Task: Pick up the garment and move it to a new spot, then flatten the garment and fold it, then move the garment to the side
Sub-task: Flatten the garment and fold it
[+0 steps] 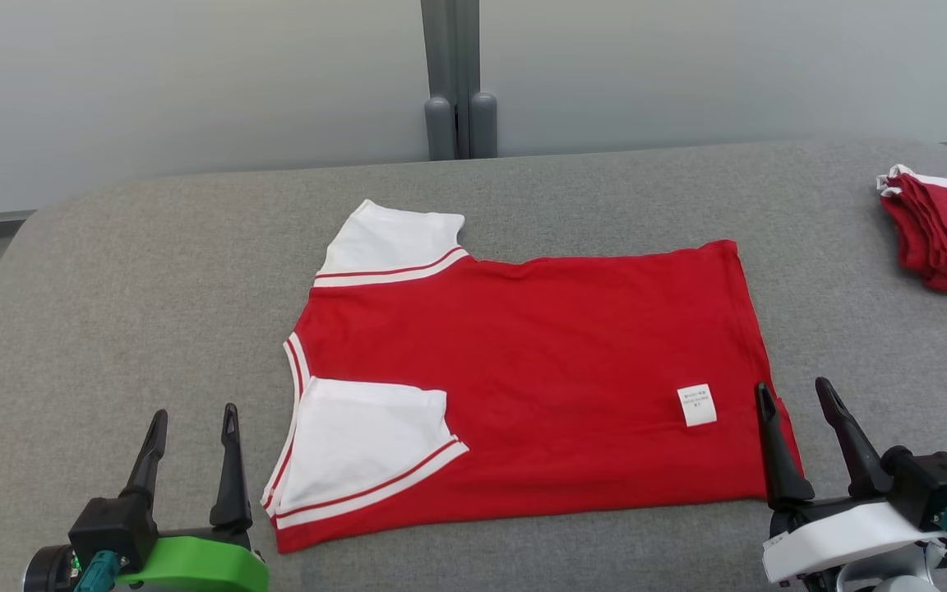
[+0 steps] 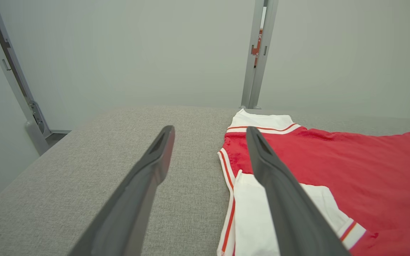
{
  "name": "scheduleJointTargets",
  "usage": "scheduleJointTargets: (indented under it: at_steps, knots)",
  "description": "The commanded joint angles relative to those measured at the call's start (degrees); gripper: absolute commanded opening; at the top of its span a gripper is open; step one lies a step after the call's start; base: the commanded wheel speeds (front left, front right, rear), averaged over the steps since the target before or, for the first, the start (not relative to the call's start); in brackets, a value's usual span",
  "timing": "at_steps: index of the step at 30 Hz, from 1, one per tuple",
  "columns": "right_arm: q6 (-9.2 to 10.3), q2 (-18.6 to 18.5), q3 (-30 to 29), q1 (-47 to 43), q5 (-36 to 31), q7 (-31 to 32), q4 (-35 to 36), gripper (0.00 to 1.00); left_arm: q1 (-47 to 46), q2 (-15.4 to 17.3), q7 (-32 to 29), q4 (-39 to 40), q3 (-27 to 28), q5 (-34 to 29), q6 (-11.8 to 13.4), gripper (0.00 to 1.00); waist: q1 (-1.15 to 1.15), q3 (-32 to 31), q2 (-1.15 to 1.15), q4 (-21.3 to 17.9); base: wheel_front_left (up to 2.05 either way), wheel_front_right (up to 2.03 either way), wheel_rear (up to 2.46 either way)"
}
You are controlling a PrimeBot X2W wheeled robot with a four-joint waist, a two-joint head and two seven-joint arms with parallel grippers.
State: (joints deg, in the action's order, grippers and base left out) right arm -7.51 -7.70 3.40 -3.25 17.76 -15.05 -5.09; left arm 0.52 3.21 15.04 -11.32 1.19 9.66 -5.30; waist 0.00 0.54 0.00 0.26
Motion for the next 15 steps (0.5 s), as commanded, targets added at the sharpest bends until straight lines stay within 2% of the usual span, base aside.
scheduleJointTargets:
  at_steps: [1,15]
  knots:
    - [0.05,0.1,0.1,-0.5,-0.3,-0.1,-0.3,1.00,0.5,0.0,0.2,-0.1,0.2,-0.1,-0.2,1.00,0.00,0.0,0.00,0.0,0.00,0.00,0.00]
    - [0.05,0.0,0.2,0.3,-0.2,-0.2,-1.5,1.00,0.3,-0.2,0.2,-0.4,0.4,-0.6,-0.5,1.00,0.00,0.6,0.00,-0.3,0.00,0.00,0.00]
